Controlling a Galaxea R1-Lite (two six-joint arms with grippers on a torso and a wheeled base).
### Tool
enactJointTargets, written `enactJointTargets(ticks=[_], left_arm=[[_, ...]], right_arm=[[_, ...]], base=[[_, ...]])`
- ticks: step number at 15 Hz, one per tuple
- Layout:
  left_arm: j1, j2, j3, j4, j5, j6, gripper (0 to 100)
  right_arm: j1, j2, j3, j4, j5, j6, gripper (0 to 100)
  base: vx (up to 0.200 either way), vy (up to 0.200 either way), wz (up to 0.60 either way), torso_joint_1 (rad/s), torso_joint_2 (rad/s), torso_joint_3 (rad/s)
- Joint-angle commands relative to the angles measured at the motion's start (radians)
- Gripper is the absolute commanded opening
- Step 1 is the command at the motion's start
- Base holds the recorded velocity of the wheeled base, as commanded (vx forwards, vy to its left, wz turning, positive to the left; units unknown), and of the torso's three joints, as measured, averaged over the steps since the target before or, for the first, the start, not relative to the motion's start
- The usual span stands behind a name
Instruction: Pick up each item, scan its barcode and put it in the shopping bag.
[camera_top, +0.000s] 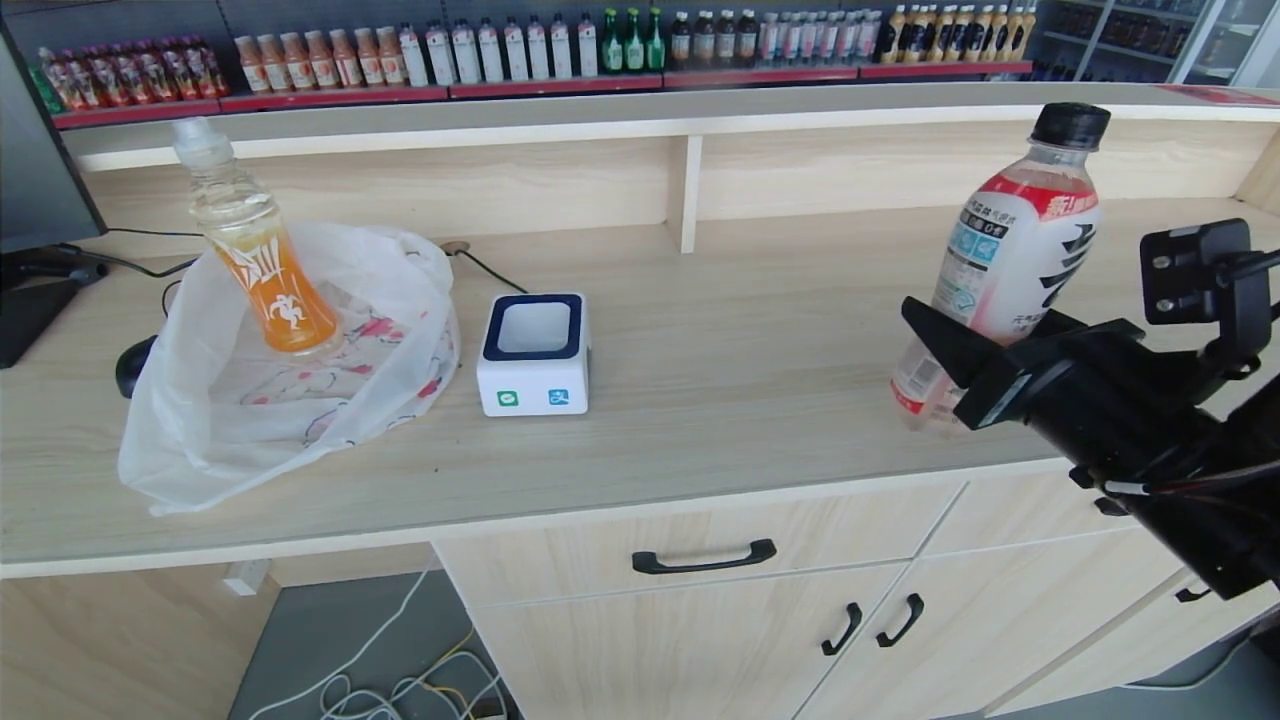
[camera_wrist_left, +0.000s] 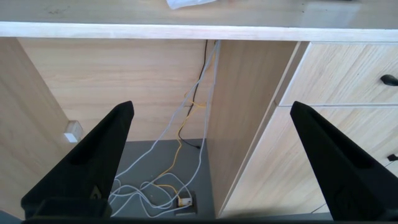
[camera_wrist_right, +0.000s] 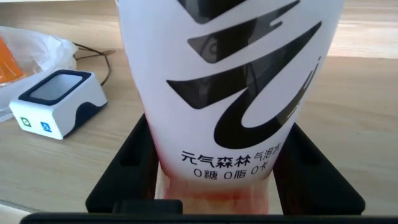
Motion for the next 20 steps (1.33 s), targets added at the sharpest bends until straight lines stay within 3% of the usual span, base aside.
enactJointTargets(ticks=[1,9,11,14,20], left_arm=[[0.001,0.0,0.0,0.0,0.0,0.0,100],[0.0,0.0,0.0,0.0,0.0,0.0,100],[0.0,0.0,0.0,0.0,0.0,0.0,100],[0.001,0.0,0.0,0.0,0.0,0.0,100],[0.001,0.0,0.0,0.0,0.0,0.0,100]], right_arm=[[0.002,-0.037,0.034,-0.003,0.016,0.017,0],[0.003,-0.11,0.057,-0.009,0.398,0.264,0],[0.019,-0.099,0.069,-0.009,0.418,0.287,0],[0.115,-0.082,0.066,-0.006,0.418,0.331,0],[0.18,-0.036,0.037,-0.008,0.418,0.336,0]], base=[[0.0,0.0,0.0,0.0,0.0,0.0],[0.0,0.0,0.0,0.0,0.0,0.0],[0.0,0.0,0.0,0.0,0.0,0.0],[0.0,0.0,0.0,0.0,0.0,0.0],[0.0,0.0,0.0,0.0,0.0,0.0]])
